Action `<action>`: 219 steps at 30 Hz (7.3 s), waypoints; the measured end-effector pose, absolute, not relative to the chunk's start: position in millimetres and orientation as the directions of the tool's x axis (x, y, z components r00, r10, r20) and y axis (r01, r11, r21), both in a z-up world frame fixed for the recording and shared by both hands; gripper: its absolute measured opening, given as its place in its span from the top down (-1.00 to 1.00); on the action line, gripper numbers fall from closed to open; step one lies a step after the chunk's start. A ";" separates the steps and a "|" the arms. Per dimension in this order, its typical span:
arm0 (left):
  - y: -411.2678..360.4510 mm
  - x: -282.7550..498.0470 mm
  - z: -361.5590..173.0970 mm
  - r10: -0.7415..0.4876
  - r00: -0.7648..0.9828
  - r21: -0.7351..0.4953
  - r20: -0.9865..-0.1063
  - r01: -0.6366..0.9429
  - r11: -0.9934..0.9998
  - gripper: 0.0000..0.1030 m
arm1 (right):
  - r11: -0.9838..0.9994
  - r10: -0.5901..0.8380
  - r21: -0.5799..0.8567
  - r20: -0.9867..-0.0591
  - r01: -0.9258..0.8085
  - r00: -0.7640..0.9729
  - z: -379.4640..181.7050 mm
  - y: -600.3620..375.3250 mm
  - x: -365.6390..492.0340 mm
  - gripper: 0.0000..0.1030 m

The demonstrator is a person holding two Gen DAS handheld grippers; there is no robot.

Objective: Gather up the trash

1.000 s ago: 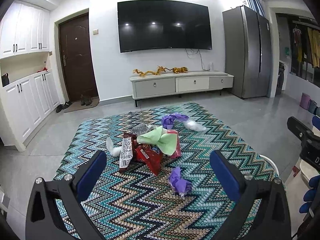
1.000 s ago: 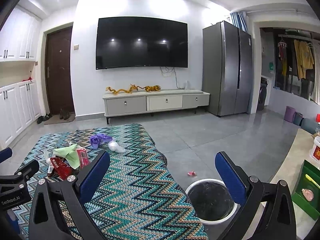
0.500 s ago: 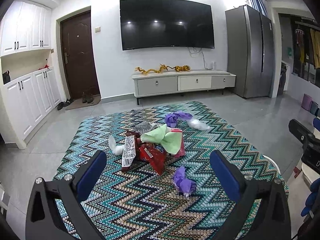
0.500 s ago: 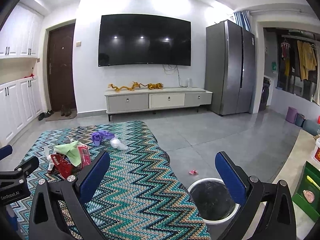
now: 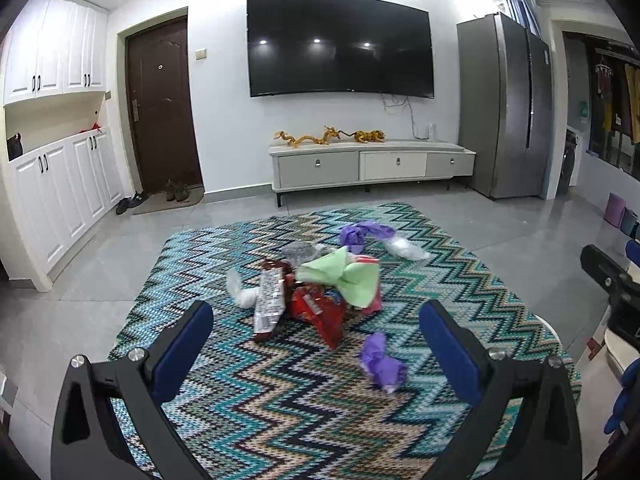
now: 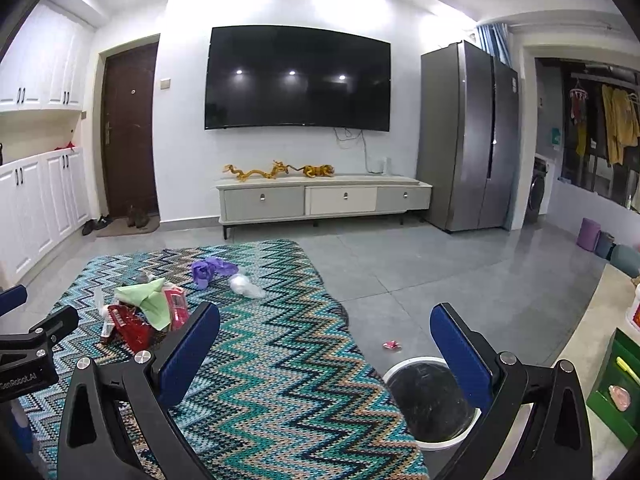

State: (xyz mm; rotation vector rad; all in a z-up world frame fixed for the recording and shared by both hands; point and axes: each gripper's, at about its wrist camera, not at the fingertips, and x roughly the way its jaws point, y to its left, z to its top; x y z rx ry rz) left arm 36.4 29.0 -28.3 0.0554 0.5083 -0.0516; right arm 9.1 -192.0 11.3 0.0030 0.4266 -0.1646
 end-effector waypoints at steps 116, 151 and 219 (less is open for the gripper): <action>-287.2 187.5 -91.5 -0.603 0.282 -0.320 -0.747 0.642 0.696 -0.06 | 0.873 -0.133 0.231 -0.736 0.431 0.664 -112.1 -459.7 66.3 -0.04; 77.5 169.9 -88.7 -0.382 0.594 -0.344 -0.708 0.182 0.921 0.13 | 0.987 0.147 0.147 -0.616 -0.071 0.774 7.4 -206.2 99.2 -0.04; 103.2 101.8 -82.9 -0.507 0.579 -0.405 -0.638 0.307 0.861 0.88 | 0.965 0.251 0.149 -0.758 -0.215 0.602 -100.9 -144.9 298.0 0.10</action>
